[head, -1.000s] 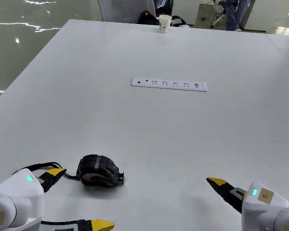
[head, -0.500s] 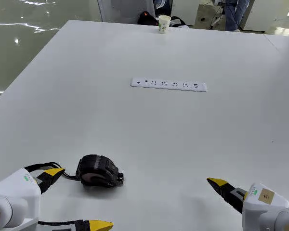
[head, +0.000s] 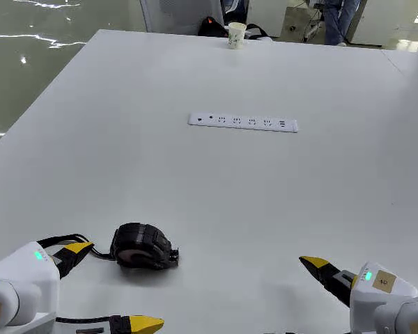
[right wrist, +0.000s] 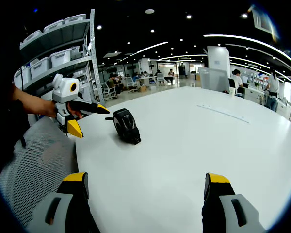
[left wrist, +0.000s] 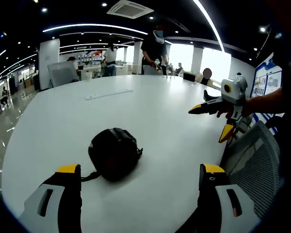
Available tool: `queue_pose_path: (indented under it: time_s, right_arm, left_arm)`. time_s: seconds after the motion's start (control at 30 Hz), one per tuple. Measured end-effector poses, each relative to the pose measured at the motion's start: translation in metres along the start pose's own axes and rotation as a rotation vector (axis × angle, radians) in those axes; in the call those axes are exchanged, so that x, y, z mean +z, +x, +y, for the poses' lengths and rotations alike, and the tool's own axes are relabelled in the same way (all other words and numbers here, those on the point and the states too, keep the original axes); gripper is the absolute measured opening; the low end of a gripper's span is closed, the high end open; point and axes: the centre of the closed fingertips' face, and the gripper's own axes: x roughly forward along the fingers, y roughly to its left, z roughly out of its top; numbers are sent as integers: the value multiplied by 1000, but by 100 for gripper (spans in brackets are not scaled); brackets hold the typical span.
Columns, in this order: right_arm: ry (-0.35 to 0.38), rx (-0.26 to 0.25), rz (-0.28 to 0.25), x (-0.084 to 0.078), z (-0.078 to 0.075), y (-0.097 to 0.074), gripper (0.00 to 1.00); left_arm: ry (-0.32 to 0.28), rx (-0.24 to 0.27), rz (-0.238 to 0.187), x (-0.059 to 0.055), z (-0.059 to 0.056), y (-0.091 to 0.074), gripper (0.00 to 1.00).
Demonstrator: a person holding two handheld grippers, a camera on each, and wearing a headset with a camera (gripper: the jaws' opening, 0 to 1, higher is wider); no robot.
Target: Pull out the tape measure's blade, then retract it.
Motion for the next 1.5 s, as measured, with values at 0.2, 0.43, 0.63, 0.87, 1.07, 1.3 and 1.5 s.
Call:
queue_pose_path:
  time_s: [0.2, 0.43, 0.63, 0.87, 1.07, 1.3, 1.5]
  right_arm:
    - [0, -3, -4, 1, -1, 0, 99]
    - [-1, -4, -8, 3, -1, -1, 99]
    - [2, -9, -9, 3, -2, -2, 99]
    - [3, -11, -11, 2, -1, -3, 99]
    - [4, -14, -15, 4, -2, -4, 99]
    - [10, -20, -19, 5, -4, -5, 99]
    - [12, -23, -15, 3, -4, -6, 99]
  left_arm:
    - [1, 0, 2, -1, 0, 0, 99]
    - [4, 4, 2, 0, 2, -1, 99]
    - [7, 3, 5, 1, 2, -1, 99]
    - [9, -1, 7, 2, 1, 0, 99]
    - [11, 1, 4, 4, 1, 0, 99]
    - [-4, 1, -10, 7, 3, 0, 99]
    - [21, 15, -26, 11, 5, -3, 99]
